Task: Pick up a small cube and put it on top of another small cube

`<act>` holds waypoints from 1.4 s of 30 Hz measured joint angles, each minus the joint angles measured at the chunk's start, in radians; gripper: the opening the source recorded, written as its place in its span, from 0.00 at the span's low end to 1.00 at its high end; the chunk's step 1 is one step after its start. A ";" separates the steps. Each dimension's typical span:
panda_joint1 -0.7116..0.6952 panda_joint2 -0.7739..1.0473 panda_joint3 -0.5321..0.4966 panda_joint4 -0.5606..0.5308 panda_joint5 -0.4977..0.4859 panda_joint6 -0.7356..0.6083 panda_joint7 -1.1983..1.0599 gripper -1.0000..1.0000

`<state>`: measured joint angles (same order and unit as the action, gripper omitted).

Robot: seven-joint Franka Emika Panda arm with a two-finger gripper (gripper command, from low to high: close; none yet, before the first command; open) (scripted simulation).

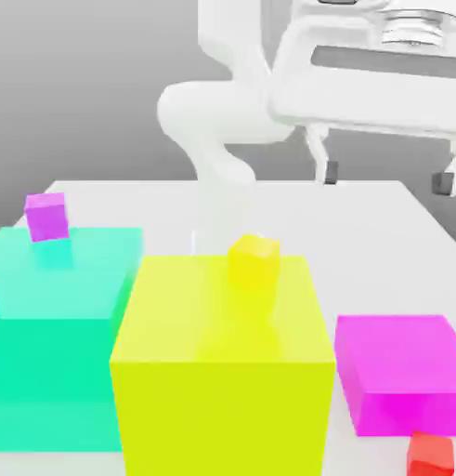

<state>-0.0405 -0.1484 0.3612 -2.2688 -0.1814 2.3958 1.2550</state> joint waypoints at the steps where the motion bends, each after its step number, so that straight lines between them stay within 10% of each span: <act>1: 0.009 0.035 0.013 0.001 -0.001 0.006 0.018 0.50; 23: 0.207 0.694 -0.090 0.082 -0.143 0.300 0.567 0.50; 24: 0.219 0.719 -0.104 0.088 -0.155 0.319 0.576 0.00; 42: 0.169 0.577 -0.080 0.217 -0.095 0.000 0.482 0.00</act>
<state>0.1283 0.4289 0.2817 -2.0522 -0.2765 2.3954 1.7375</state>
